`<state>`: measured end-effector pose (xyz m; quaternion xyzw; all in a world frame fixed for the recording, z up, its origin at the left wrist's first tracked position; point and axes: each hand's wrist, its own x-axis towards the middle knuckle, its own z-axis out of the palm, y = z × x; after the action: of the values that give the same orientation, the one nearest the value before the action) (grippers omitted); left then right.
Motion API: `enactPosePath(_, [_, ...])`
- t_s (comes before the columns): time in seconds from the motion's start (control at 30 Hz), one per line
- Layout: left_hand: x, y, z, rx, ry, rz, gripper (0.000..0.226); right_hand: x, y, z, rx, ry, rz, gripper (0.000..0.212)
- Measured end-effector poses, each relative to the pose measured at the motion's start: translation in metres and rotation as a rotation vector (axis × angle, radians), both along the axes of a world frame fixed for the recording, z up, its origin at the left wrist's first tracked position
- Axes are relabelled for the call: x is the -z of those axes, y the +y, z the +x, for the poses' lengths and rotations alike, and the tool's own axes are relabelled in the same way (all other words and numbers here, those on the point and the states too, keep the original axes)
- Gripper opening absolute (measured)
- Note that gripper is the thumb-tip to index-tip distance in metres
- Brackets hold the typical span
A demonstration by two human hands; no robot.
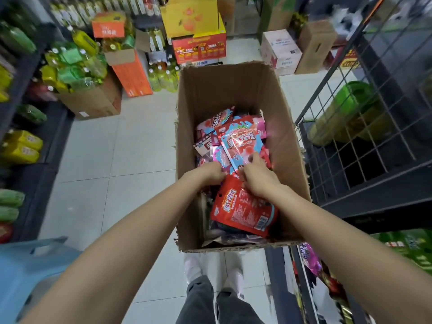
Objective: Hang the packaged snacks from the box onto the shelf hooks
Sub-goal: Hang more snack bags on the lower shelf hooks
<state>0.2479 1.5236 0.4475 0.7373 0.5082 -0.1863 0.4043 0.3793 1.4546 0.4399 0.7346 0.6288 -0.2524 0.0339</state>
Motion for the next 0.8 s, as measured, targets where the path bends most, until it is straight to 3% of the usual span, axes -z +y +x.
enactPosePath(0.1, [-0.011, 0.005, 0.0, -0.267, -0.185, -0.091, 0.059, -0.009, 0.0, 0.003, 0.014, 0.06, 0.107, 0.004])
enactPosePath(0.2, [-0.025, 0.011, 0.002, -0.554, -0.357, -0.193, 0.064, -0.029, 0.009, 0.008, 0.195, 0.195, 0.218, 0.009])
enactPosePath(0.33, [-0.045, 0.016, 0.004, -0.777, -0.603, -0.11, 0.045, -0.062, 0.021, 0.019, 0.429, 0.393, 0.415, 0.009])
enactPosePath(0.43, [-0.063, 0.016, 0.002, -0.897, -0.803, -0.139, 0.05, -0.069, 0.028, 0.025, 0.518, 0.517, 0.495, 0.011])
enactPosePath(0.53, [-0.069, 0.01, -0.006, -0.875, -0.852, -0.218, 0.06, -0.074, 0.03, 0.031, 0.801, 0.784, 0.59, 0.024])
enactPosePath(0.6, [-0.071, 0.004, -0.012, -0.764, -0.778, -0.263, 0.048, -0.08, 0.03, 0.032, 0.906, 0.879, 0.621, 0.027])
enactPosePath(0.7, [-0.08, -0.006, -0.02, -0.584, -0.659, -0.206, 0.025, -0.088, 0.03, 0.029, 0.929, 0.856, 0.645, 0.027])
enactPosePath(0.8, [-0.089, -0.012, -0.028, -0.628, -0.7, 0.001, 0.032, -0.093, 0.025, 0.027, 0.921, 0.769, 0.666, 0.025])
